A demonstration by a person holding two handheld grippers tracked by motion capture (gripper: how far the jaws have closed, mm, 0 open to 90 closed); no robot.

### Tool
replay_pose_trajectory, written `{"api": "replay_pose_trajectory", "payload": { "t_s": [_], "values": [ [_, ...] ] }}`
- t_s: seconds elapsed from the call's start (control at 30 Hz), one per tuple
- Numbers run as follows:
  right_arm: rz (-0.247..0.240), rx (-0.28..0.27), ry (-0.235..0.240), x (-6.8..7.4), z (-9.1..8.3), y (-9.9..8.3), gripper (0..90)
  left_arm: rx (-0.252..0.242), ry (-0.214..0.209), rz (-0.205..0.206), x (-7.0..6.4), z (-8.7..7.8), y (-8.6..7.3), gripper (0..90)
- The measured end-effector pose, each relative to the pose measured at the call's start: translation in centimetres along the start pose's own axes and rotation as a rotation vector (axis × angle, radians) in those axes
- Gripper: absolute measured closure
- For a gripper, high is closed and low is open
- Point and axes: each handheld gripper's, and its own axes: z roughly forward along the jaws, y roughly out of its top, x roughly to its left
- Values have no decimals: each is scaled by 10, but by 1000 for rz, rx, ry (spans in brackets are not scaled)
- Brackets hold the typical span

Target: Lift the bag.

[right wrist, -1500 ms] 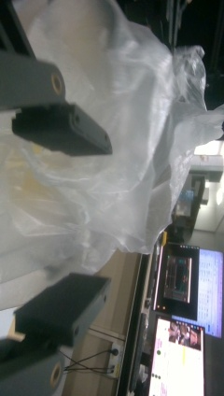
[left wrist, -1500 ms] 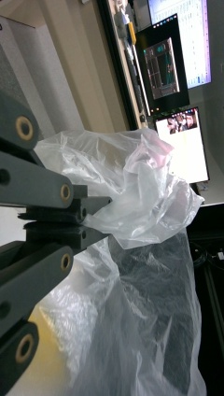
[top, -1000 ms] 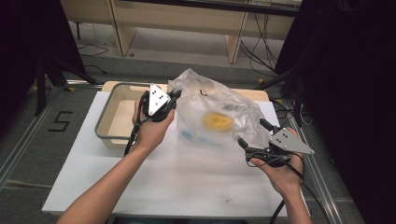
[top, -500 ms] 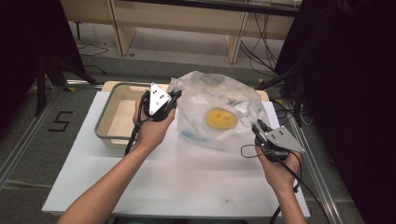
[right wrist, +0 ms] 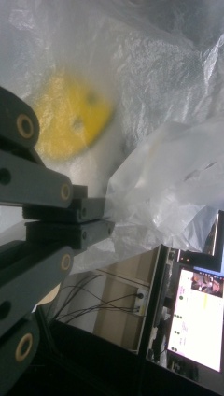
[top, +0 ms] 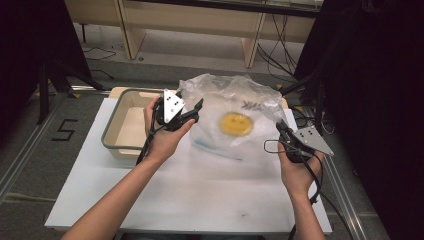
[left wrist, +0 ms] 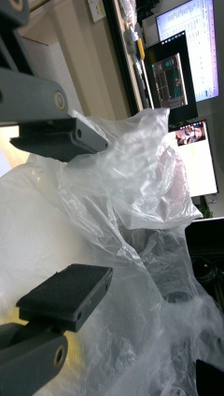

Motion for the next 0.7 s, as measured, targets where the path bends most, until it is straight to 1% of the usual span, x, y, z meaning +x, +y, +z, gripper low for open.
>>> {"api": "replay_pose_trajectory", "payload": {
  "t_s": [0.1,0.2,0.27,0.37,0.47,0.53,0.6,0.63,0.7],
  "values": [
    [5,1,-7,0,2,0,898,2,14,14,-2,-3,2,318],
    [15,-3,-19,-1,3,0,899,6,15,-2,-2,-5,2,286],
    [18,-2,-23,-2,3,0,899,12,13,-11,-3,-7,1,280],
    [13,1,-17,-1,3,-1,899,37,-1,-27,-4,-7,-5,280],
    [16,-4,-17,-2,3,-1,900,78,-9,-37,-5,-4,-16,280],
    [15,-4,-19,-2,3,-1,900,109,-16,-57,-5,-1,-24,280],
    [14,-6,-17,-2,3,-1,899,148,-36,-69,-6,3,-31,283],
    [14,-6,-17,-3,3,-1,899,176,-45,-75,-6,6,-36,280],
    [18,-5,-19,-3,3,-1,899,193,-45,-85,-6,10,-41,279]
  ]
}}
